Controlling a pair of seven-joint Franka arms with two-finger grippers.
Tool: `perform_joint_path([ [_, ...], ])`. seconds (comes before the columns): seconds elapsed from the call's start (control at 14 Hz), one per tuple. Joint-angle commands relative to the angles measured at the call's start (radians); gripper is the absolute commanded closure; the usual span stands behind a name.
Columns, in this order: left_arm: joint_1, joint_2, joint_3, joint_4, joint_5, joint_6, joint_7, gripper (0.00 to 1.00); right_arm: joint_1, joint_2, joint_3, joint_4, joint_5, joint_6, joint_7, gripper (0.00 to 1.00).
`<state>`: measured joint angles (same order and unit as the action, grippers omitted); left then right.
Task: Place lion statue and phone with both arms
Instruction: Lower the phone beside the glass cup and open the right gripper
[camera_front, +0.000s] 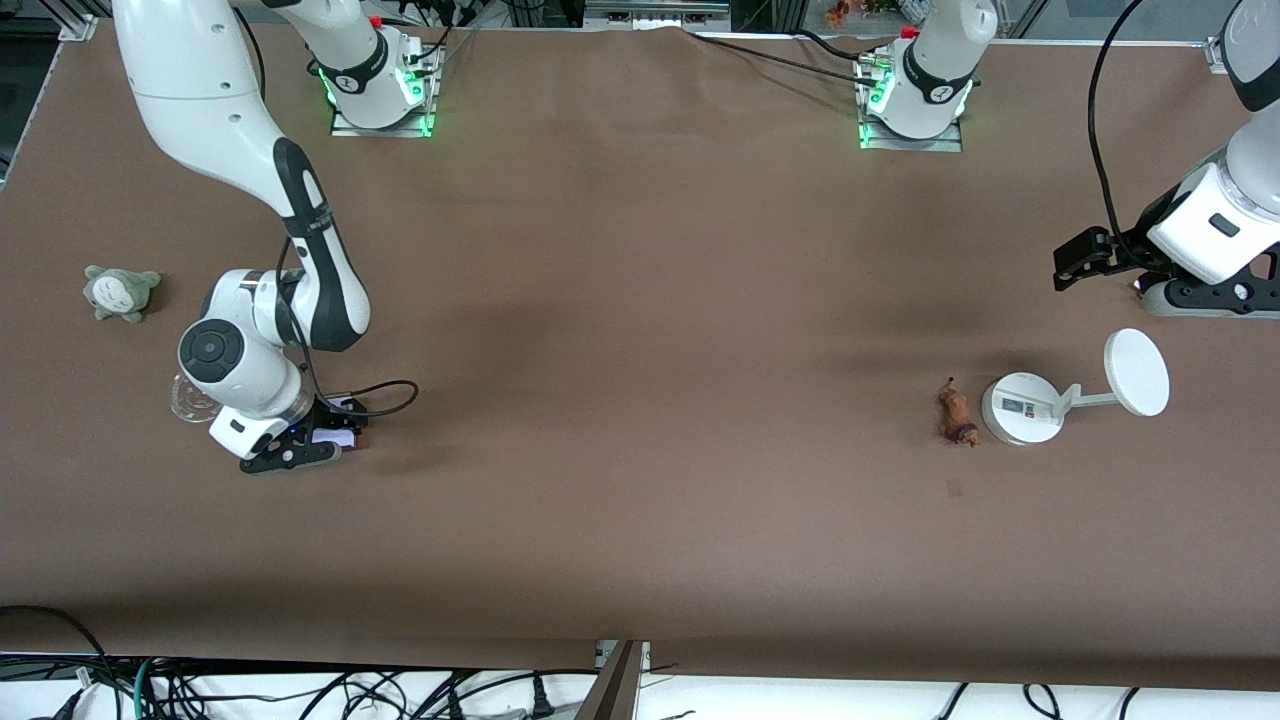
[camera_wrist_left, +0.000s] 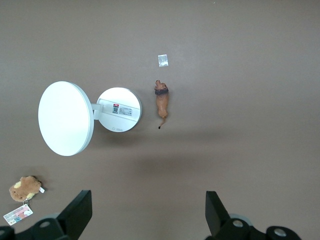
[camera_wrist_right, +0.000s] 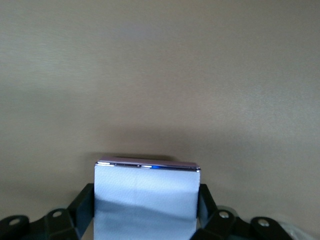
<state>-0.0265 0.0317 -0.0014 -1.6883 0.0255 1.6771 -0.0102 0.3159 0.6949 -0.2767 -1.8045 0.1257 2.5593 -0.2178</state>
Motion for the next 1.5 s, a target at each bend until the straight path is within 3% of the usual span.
perform_joint_path([
  [0.0, -0.003, 0.011, 0.001, 0.033, -0.007, -0.027, 0.023, 0.0, -0.064, 0.005, 0.065, -0.003, 0.023, 0.039, -0.035, 0.71],
  [0.14, -0.003, 0.011, 0.001, 0.032, -0.009, -0.028, 0.023, 0.0, -0.132, 0.008, 0.131, 0.002, 0.023, 0.038, -0.037, 0.05],
  [0.21, -0.003, 0.011, 0.003, 0.033, -0.009, -0.027, 0.024, 0.0, -0.141, 0.005, 0.14, 0.004, 0.023, 0.036, -0.038, 0.01],
  [0.5, -0.003, 0.011, 0.003, 0.032, -0.009, -0.027, 0.024, 0.0, -0.127, -0.06, 0.142, 0.016, 0.022, -0.068, -0.038, 0.01],
  [0.93, -0.003, 0.011, 0.003, 0.033, -0.009, -0.027, 0.024, 0.0, -0.121, -0.267, 0.134, 0.098, 0.002, -0.485, -0.029, 0.01],
  [1.43, -0.003, 0.011, 0.003, 0.033, -0.009, -0.028, 0.024, 0.0, -0.121, -0.333, 0.132, 0.439, -0.054, -1.006, 0.007, 0.01],
])
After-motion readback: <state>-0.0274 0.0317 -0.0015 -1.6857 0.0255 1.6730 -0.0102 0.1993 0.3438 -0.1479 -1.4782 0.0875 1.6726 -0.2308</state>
